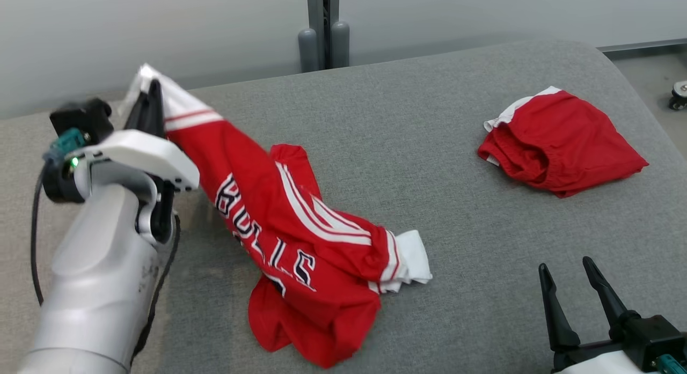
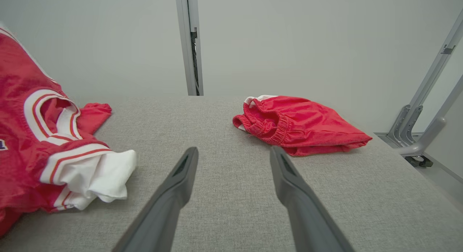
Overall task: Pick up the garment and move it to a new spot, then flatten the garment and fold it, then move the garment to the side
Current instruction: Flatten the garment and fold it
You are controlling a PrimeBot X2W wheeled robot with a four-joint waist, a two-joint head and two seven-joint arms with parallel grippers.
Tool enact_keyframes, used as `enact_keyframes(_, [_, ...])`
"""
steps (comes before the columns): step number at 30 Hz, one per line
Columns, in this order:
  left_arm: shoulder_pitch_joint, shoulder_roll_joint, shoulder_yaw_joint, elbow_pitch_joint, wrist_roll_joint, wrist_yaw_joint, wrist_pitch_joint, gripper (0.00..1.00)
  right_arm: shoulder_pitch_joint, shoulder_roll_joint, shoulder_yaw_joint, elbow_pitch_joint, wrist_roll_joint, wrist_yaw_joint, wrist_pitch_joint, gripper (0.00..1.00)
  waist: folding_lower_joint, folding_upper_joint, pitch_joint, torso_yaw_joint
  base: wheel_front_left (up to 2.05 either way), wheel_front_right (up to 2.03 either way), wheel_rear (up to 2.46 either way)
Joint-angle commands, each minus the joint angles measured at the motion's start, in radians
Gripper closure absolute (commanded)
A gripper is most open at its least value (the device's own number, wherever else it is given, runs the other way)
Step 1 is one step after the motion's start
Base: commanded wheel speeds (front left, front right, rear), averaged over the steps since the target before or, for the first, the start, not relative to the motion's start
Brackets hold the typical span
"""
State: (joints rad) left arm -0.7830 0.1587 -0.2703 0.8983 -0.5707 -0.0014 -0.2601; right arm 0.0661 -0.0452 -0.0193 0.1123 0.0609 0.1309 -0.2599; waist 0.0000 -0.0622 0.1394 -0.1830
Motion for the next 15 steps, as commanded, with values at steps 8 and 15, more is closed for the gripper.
enact_keyframes(8, [-0.096,0.002,-0.010,-0.102,0.064,-0.009,-0.005,1.00,0.004,-0.007,0.025,0.004,-0.009,0.000,-0.004,0.00,0.0000,0.0000,-0.001,-0.013,0.00,0.00,0.00])
enact_keyframes(15, [-0.186,0.068,0.008,-0.068,0.104,0.012,-0.006,1.00,-0.037,-0.007,0.055,0.002,-0.013,0.000,-0.004,0.00,0.0000,0.0000,0.062,-0.082,0.00,0.00,0.00])
